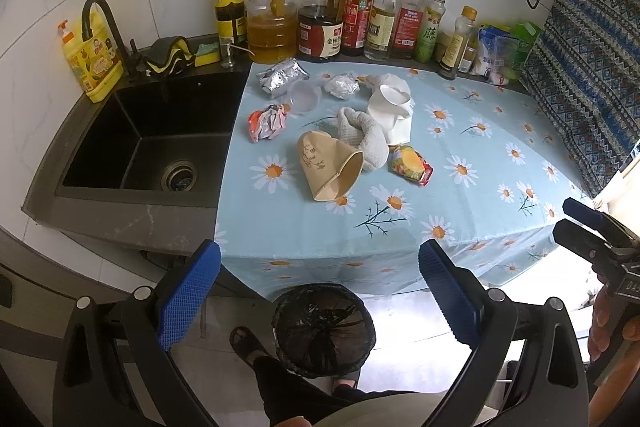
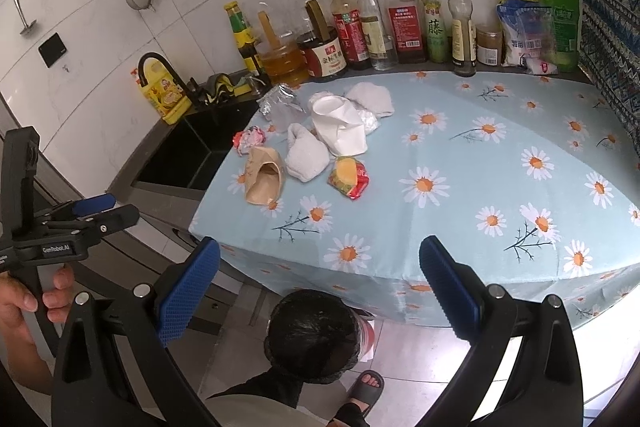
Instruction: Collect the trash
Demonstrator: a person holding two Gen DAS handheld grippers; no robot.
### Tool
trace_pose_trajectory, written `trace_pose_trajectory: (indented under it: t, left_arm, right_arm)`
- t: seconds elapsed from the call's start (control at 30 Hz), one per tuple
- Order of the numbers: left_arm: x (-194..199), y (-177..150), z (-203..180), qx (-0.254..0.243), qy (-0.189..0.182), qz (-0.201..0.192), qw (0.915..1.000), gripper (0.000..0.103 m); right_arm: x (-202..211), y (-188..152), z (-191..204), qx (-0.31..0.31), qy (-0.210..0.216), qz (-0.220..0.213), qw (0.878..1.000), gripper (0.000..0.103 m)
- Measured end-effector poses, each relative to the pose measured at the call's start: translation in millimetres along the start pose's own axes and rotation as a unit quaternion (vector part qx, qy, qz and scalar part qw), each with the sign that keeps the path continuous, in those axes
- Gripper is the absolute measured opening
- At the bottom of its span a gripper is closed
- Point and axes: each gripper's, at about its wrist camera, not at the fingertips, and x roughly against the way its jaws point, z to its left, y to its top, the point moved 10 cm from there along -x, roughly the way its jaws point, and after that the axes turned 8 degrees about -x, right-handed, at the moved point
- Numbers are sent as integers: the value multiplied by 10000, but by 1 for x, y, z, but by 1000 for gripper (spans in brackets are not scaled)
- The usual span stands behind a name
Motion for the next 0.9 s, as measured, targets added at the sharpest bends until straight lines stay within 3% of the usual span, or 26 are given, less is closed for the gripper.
trace_pose_trajectory:
  t: [0.3, 0.63, 0.77, 0.9]
  left_arm:
    - [-32, -9, 13, 88, 15, 197, 9998, 96]
    - [-88, -28, 47, 834, -251, 727, 9935, 96]
    - [-106, -26, 49, 1293, -727, 824, 9855, 96]
    - [-117, -13, 44, 2005, -1678, 753, 9623, 96]
  right_arm:
    - [-24, -4, -18, -190, 85, 162, 9997, 99]
    - [-67, -12, -42, -451, 308, 474, 9974, 99]
    - [-89, -9, -43, -372, 308, 556, 9973, 99]
    - [-112, -3, -39, -78, 358, 651, 9972, 99]
